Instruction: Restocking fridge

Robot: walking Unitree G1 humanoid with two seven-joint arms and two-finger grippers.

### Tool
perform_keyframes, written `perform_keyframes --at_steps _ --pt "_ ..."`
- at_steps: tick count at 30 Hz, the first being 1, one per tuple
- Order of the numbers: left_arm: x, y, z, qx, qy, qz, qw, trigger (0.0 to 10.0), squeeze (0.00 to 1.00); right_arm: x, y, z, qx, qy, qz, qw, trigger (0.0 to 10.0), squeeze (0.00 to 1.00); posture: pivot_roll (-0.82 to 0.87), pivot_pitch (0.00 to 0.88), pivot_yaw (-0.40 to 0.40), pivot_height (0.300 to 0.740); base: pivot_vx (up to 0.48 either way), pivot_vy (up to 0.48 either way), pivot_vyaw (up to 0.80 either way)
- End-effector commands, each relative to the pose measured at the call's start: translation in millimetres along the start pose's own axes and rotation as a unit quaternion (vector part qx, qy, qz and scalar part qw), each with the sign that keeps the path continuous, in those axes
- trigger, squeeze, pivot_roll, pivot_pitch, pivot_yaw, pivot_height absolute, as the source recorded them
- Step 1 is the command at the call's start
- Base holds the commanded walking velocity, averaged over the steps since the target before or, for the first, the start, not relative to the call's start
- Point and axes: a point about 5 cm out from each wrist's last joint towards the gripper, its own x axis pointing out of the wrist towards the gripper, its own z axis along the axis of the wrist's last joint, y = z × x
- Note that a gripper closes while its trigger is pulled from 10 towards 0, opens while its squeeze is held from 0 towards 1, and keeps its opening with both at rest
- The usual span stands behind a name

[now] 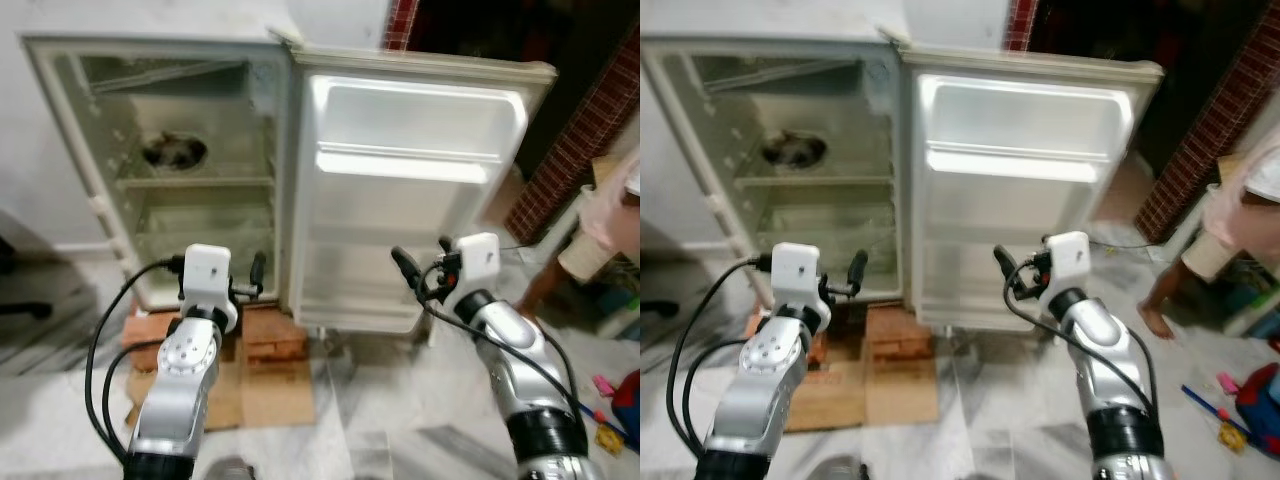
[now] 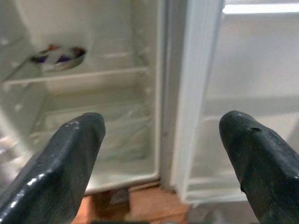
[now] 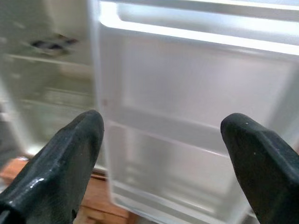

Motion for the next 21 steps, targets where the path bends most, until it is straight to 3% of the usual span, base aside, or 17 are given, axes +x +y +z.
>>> perform_keyframes --at_steps 1,21 --pt "2.4 -6.7 4.4 -0.004 -0.006 -0.003 1.000 10.0 0.00 -0.6 -7.9 5.2 -0.010 -0.004 -0.006 1.000 10.0 0.00 0.05 0.000 -0.065 0.740 0.244 -0.412 0.00" --pt "3.8 -0.5 1.3 -0.002 0.005 0.020 1.000 10.0 0.00 -0.6 -10.8 1.6 -0.016 -0.003 -0.009 1.000 10.0 0.00 0.06 0.000 -0.063 0.740 0.472 0.000 0.00"
